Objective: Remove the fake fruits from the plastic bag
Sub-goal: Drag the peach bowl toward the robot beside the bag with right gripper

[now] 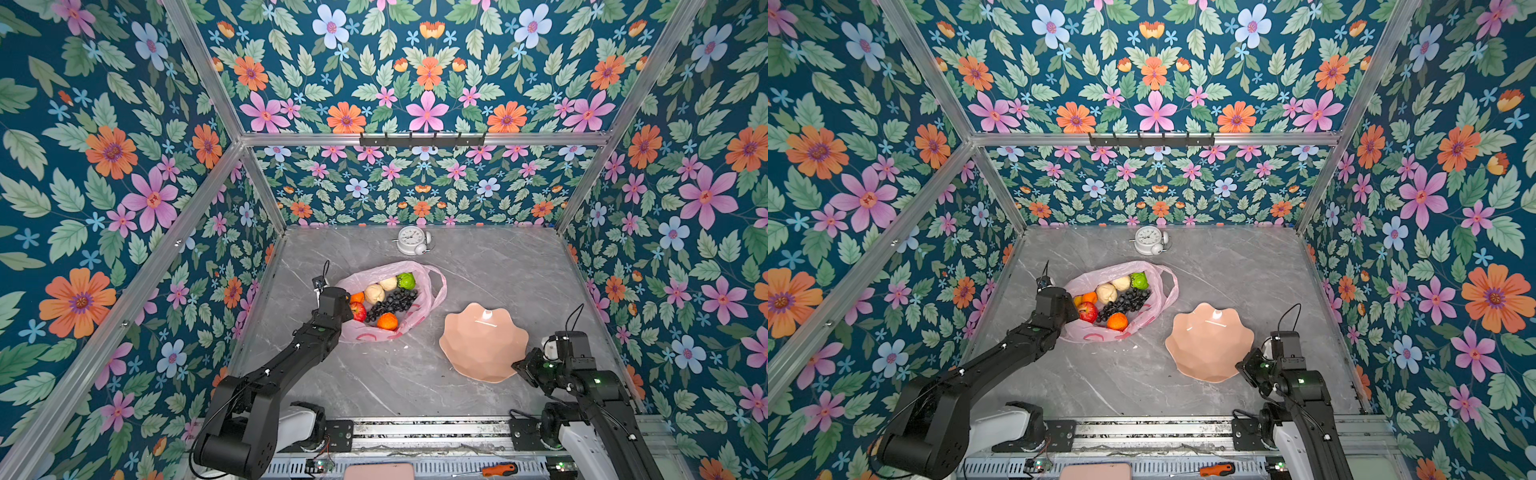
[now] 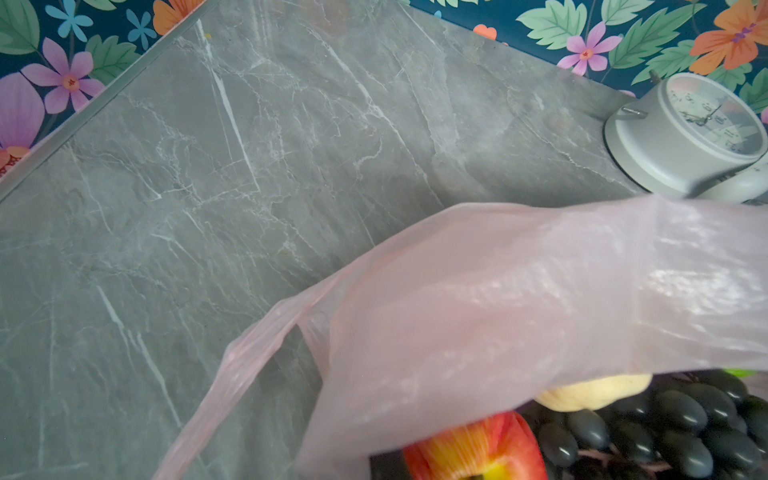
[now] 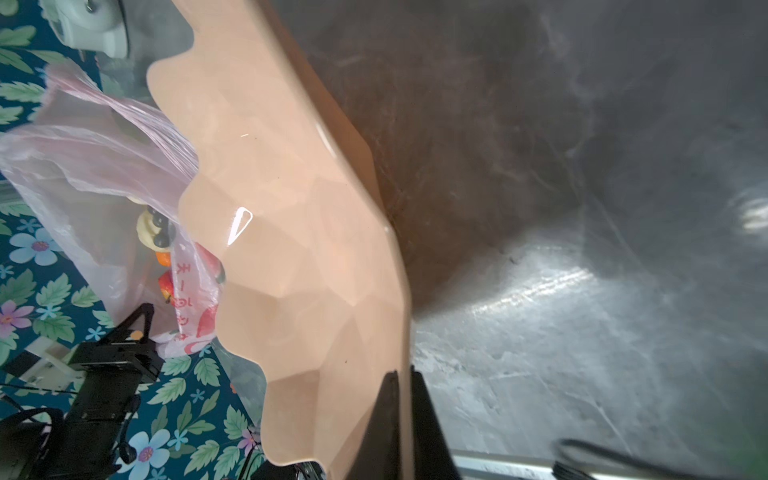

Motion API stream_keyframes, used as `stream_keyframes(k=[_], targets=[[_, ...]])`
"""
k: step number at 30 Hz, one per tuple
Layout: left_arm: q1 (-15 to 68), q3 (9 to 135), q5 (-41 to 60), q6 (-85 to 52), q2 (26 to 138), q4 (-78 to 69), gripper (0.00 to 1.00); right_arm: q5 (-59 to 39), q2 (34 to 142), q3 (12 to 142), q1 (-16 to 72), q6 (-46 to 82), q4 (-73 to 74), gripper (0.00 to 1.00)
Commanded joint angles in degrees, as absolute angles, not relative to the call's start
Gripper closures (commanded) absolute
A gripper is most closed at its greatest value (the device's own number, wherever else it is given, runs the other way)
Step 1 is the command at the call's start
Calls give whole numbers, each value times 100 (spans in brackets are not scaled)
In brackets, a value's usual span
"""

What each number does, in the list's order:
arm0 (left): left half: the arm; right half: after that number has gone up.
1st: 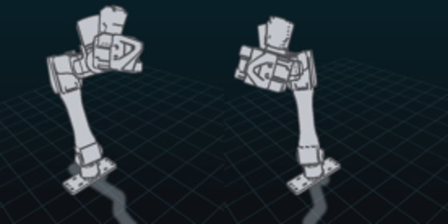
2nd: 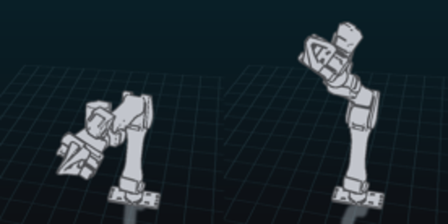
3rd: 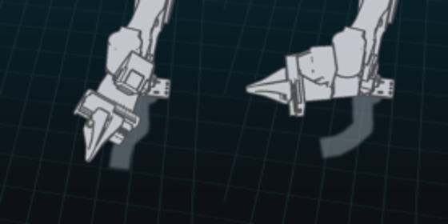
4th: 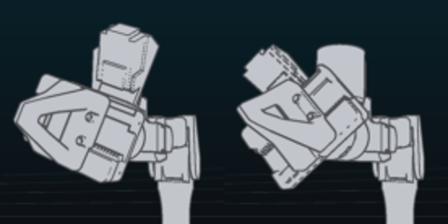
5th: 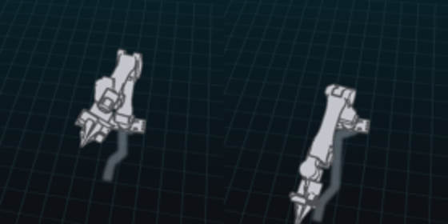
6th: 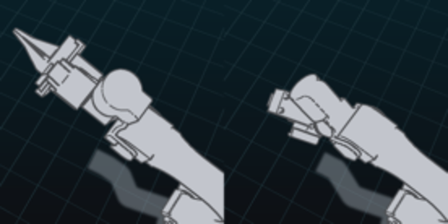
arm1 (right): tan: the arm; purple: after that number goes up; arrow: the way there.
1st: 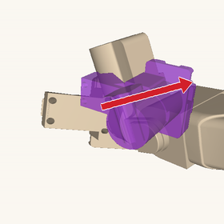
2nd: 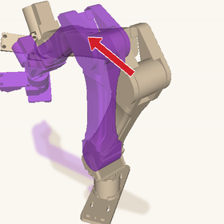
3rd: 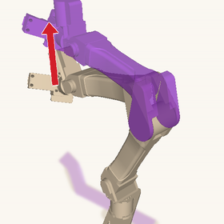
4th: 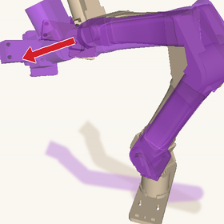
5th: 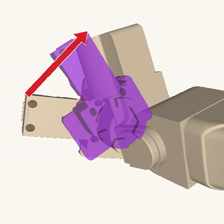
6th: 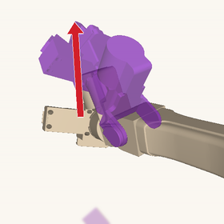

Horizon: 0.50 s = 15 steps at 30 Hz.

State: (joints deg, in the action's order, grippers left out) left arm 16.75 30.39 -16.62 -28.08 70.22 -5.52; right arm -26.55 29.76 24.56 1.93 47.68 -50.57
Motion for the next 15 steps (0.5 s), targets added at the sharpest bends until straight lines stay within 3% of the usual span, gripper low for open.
stream_keyframes(k=[1, 13, 15], targets=[[1667, 3059, -1745, -2742, 7040, -545, 98, -2739, 2920, 2431, 283, 4551, -5475, 92], [1669, 3040, -1775, -2733, 7066, -563, 98, -2494, 2719, 2261, 387, 4663, -5732, 90], [1670, 3040, -1779, -2740, 7066, -563, 98, -2400, 2699, 2291, 386, 4708, -5793, 84]])
